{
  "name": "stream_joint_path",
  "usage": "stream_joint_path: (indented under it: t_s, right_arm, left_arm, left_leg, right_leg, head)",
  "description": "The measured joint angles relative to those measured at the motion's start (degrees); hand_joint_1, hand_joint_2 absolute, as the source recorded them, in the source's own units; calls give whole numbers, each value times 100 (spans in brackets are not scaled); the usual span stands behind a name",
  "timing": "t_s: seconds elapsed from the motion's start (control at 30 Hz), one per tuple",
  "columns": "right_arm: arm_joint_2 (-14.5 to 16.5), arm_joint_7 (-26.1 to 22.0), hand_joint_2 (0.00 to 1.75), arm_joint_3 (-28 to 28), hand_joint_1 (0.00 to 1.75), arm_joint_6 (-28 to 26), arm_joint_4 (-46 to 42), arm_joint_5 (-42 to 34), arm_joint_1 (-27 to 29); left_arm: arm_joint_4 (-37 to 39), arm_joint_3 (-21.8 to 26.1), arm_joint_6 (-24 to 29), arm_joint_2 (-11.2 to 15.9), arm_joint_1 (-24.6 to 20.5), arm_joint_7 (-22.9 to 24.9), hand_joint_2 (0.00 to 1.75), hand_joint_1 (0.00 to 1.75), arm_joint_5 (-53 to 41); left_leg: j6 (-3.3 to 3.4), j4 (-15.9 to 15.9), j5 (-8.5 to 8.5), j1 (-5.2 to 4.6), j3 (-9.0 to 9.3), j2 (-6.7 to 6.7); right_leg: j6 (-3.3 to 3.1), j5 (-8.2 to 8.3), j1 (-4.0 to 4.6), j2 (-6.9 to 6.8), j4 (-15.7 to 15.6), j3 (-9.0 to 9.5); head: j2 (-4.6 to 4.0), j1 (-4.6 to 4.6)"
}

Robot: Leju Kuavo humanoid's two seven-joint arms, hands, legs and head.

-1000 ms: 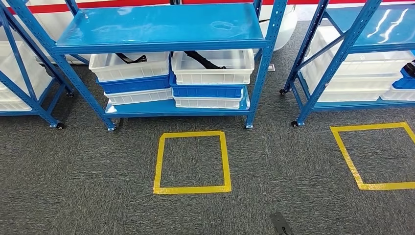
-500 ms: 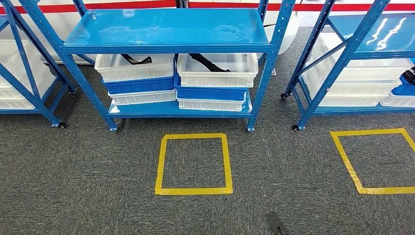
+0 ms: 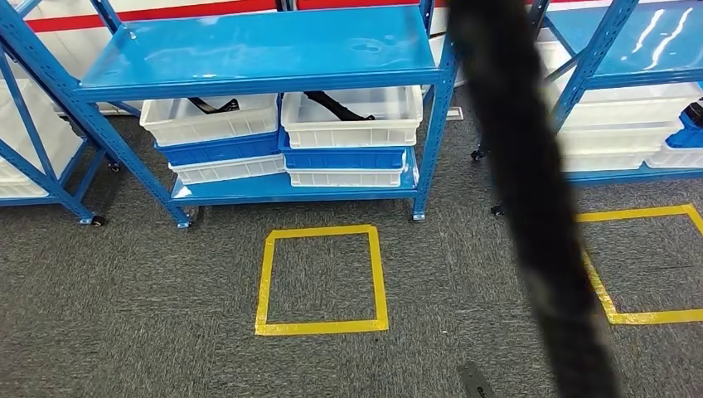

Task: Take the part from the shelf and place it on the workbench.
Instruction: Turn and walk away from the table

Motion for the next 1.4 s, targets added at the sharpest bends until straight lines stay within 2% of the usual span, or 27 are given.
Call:
stream_joint_path:
  t_s: [0.07,0.1,0.17,0.2,0.23,0.3,0.33,0.43,0.47,0.53,0.57,0.6,0.63,0.7,0.73,0.77,0.83,0.9,0.93,1.0,1.07,1.1,1.13,1.17,1.23,1.3,1.4]
  right_arm:
    - [2,2,0,-12,0,-5,0,8,-4]
    - [2,4,0,-15,0,-6,0,8,-2]
    - [3,8,0,-19,0,-8,0,8,-6]
    - [16,8,0,-20,0,-9,1,9,-9]
    - [28,9,0,-22,0,-14,2,10,-15]
    - [53,17,0,-26,0,-22,4,12,-31]
    - [54,22,0,-27,0,-28,5,12,-36]
    - [54,30,0,-27,0,-36,7,12,-42]
    - [46,30,0,-28,0,-38,7,11,-56]
    - [20,32,0,-34,0,-41,7,9,-77]
    - [6,34,0,-40,0,-42,8,8,-68]
    - [-2,38,0,-45,0,-42,8,8,-51]
    - [-6,40,0,-49,0,-42,9,8,-35]
    - [-10,43,0,-54,0,-43,10,8,-21]
    - [-3,43,0,-56,0,-44,14,8,-20]
    - [-2,43,0,-58,0,-44,17,8,-22]
    - [3,49,0,-64,0,-44,25,9,-16]
    - [-2,57,0,-70,0,-44,25,9,-7]
    - [-3,60,0,-73,0,-44,24,10,-5]
    - [-4,61,0,-75,0,-45,24,12,-17]
    - [-6,61,0,-77,0,-45,24,12,-22]
    - [-6,61,0,-79,0,-45,24,12,-18]
    - [-6,61,0,-81,0,-45,24,12,-14]
    - [-5,61,0,-83,0,-45,24,12,-12]
    - [5,58,0,-86,0,-42,24,21,-17]
    - [19,51,0,-88,0,-33,23,60,-31]
    - [15,38,131,-88,0,-28,21,152,-40]
  left_arm:
    - [0,0,0,0,25,3,0,0,-1]
    - [0,2,1,0,39,5,0,0,-1]
    - [0,3,7,1,51,5,0,0,-4]
    - [0,3,11,12,50,5,0,0,-7]
    - [1,1,14,21,47,5,0,0,-13]
    - [0,-3,21,39,46,5,0,0,-25]
    - [0,-2,22,38,47,5,0,0,-33]
    - [-1,5,26,27,39,7,0,0,-48]
    - [-1,7,26,22,29,8,0,0,-50]
    - [-1,7,22,9,21,9,0,0,-56]
    - [1,7,20,-1,26,10,0,0,-57]
    - [1,7,20,-13,35,11,0,0,-59]
    - [2,8,20,-21,42,12,0,0,-59]
    - [2,10,20,-29,48,14,0,0,-59]
    - [2,10,20,-24,45,15,0,0,-59]
    - [2,10,20,-18,39,15,0,0,-60]
    - [2,9,20,-13,33,19,0,0,-60]
    - [2,8,20,-23,25,22,0,0,-60]
    - [2,8,20,-28,16,22,0,0,-61]
    - [2,6,22,-32,1,21,0,0,-62]
    - [2,5,21,-34,10,22,0,0,-62]
    - [2,6,21,-34,19,22,0,0,-62]
    - [2,7,21,-35,24,22,0,0,-62]
    - [2,7,20,-35,27,22,0,0,-64]
    - [2,6,22,-27,28,22,0,0,-67]
    - [2,4,39,-15,35,21,0,0,-82]
    - [2,4,99,-21,10,0,0,0,-132]
  left_leg:
    - [23,604,-225,-32,-467,-24]
    - [56,644,-205,-56,-578,-27]
    - [207,161,172,-139,-502,-44]
    - [332,-213,420,-205,-382,-62]
    - [445,-515,556,-267,-275,-78]
    - [583,-834,611,-364,-142,-112]
    - [600,-890,574,-381,-92,-118]
    - [618,-1097,623,-335,211,-107]
    - [608,-1134,612,-313,296,-99]
    - [580,-1141,548,-299,368,-90]
    - [552,-1138,507,-286,398,-91]
    - [521,-1135,463,-266,441,-95]
    - [484,-1130,415,-240,496,-99]
    - [391,-1114,298,-188,616,-101]
    - [345,-1093,239,-171,670,-99]
    - [300,-1073,183,-171,698,-94]
    - [240,-1039,108,-181,744,-89]
    - [204,-918,95,-164,680,-86]
    - [184,-722,101,-151,562,-85]
    - [133,-34,19,-141,110,-83]
    - [116,639,-243,-143,-434,-83]
    - [129,781,-322,-146,-625,-84]
    - [156,745,-299,-155,-725,-85]
    - [200,527,-145,-170,-721,-85]
    - [358,-184,422,-250,-569,-94]
    - [471,-660,817,-332,-439,-135]
    - [477,-792,865,-357,-334,-184]
  right_leg:
    - [-88,-61,71,23,0,63]
    - [-125,-94,110,41,-1,107]
    - [-173,-164,182,72,-7,210]
    - [-182,-199,197,86,-12,250]
    - [-177,-235,217,104,-22,285]
    - [-132,-275,220,127,-34,322]
    - [-91,-266,228,132,-31,363]
    - [-4,-332,222,94,181,377]
    - [8,-434,211,76,419,250]
    - [36,-678,166,50,1073,-166]
    - [64,-756,137,45,1319,-368]
    - [123,-734,106,39,1376,-482]
    - [217,-599,73,31,1224,-493]
    - [428,-141,2,-3,535,-310]
    - [461,-10,-9,-26,239,-235]
    - [417,62,-6,-47,73,-176]
    - [212,25,24,-61,25,-151]
    - [87,22,13,-45,30,-83]
    - [49,3,6,-38,25,-46]
    - [-32,-58,12,-30,18,28]
    - [-88,-143,34,-18,18,111]
    - [-100,-193,47,-6,18,168]
    - [-104,-246,62,8,16,236]
    - [-106,-298,78,19,13,310]
    - [-98,-407,107,40,7,433]
    - [-58,-500,145,62,0,491]
    - [33,-596,171,52,-58,557]
  head:
    - [0,-4]
    - [0,-4]
    - [0,-5]
    - [0,0]
    - [0,1]
    - [0,5]
    - [0,2]
    - [-1,-2]
    - [-1,2]
    - [-2,8]
    - [-2,8]
    - [-2,7]
    - [-2,8]
    - [-2,9]
    - [-3,14]
    - [-4,22]
    - [-4,30]
    - [-3,20]
    - [-4,15]
    - [-4,4]
    - [-4,1]
    - [-4,0]
    - [-4,1]
    - [-4,1]
    - [-4,2]
    - [-4,0]
    - [-4,-23]
